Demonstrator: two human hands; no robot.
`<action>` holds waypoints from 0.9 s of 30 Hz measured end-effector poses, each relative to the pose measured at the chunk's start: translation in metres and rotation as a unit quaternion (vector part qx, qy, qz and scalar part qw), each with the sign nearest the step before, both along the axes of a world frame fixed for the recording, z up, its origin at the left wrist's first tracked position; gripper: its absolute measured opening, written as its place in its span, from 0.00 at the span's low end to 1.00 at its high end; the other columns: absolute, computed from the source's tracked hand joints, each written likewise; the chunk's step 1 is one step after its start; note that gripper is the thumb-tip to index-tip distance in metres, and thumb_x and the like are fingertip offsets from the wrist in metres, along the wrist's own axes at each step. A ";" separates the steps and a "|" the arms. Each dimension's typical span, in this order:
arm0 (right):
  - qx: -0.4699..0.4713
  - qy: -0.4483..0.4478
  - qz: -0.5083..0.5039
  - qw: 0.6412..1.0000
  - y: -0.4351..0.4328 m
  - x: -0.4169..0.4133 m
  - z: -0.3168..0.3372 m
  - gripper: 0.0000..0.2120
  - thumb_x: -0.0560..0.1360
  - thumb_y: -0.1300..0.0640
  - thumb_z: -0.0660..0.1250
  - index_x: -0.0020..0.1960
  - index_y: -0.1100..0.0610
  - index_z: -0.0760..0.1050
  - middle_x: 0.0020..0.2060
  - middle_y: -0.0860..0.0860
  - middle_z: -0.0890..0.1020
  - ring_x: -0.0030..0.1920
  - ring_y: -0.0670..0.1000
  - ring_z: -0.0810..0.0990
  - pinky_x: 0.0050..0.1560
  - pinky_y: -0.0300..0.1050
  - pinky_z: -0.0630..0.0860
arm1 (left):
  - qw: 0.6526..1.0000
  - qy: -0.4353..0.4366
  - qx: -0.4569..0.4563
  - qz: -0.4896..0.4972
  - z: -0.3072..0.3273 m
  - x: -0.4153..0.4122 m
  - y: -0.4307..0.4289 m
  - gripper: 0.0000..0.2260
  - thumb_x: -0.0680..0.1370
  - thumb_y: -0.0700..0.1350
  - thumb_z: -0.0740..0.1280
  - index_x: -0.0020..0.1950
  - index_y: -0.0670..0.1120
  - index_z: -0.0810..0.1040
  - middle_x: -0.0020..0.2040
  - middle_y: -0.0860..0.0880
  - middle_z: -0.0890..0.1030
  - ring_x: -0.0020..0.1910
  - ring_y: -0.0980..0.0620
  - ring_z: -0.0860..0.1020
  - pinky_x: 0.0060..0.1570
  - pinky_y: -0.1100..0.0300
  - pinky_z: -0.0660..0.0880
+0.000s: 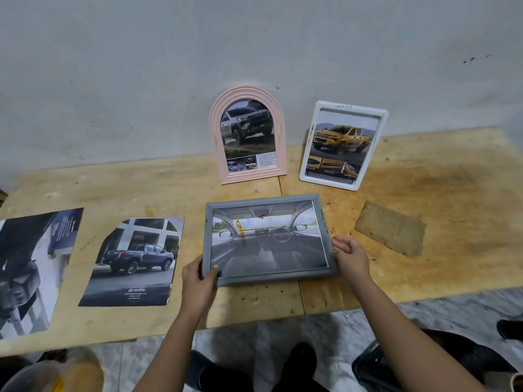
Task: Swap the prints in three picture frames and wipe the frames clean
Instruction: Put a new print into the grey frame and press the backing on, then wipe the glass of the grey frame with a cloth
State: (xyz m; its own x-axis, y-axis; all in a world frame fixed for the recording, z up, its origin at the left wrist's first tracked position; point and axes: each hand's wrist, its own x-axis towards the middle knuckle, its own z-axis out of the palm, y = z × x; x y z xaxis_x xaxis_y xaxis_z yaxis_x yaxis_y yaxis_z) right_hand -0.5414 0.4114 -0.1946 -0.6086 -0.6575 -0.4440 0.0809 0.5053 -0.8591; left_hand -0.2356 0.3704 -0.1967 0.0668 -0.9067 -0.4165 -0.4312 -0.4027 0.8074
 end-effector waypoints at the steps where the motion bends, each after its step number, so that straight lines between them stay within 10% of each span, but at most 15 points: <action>1: -0.001 0.013 0.008 1.000 -0.001 0.000 0.000 0.17 0.74 0.73 0.59 0.62 0.65 0.72 0.57 0.58 0.79 0.59 0.55 0.77 0.61 0.46 0.72 | 1.000 -0.020 0.000 -0.002 -0.003 -0.001 0.001 0.19 0.76 0.46 0.67 0.67 0.47 0.71 0.59 0.46 0.68 0.55 0.48 0.72 0.61 0.54 0.71; 12: 0.112 0.290 0.055 0.949 -0.016 -0.067 -0.004 0.24 0.75 0.58 0.65 0.70 0.58 0.66 0.70 0.59 0.66 0.70 0.60 0.63 0.68 0.55 0.63 | 0.991 -0.106 -0.055 -0.065 -0.023 -0.013 0.020 0.54 0.59 0.58 0.78 0.76 0.46 0.52 0.68 0.51 0.58 0.69 0.50 0.57 0.71 0.53 0.60; 18: 0.235 0.392 0.116 0.882 -0.017 -0.069 -0.024 0.24 0.78 0.45 0.57 0.72 0.52 0.63 0.74 0.57 0.59 0.73 0.60 0.54 0.70 0.59 0.57 | 0.988 -0.127 -0.076 -0.042 -0.029 -0.019 0.022 0.54 0.60 0.56 0.79 0.77 0.46 0.52 0.70 0.49 0.57 0.71 0.49 0.55 0.72 0.50 0.58; 27: 0.240 0.407 0.015 0.881 -0.036 -0.070 -0.018 0.11 0.78 0.59 0.59 0.57 0.58 0.77 0.61 0.58 0.73 0.64 0.61 0.67 0.59 0.56 0.64 | 0.987 -0.133 -0.079 -0.032 -0.031 -0.021 0.023 0.54 0.60 0.59 0.78 0.77 0.47 0.51 0.71 0.50 0.58 0.72 0.49 0.55 0.72 0.50 0.60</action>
State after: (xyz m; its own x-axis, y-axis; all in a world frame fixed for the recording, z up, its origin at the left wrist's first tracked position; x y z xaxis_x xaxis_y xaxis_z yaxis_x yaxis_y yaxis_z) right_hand -0.6115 0.3756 -0.2131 -0.8398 -0.5338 -0.0987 -0.4828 0.8176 -0.3136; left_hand -0.2562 0.3932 -0.2278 0.0956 -0.9647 -0.2453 -0.6565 -0.2463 0.7130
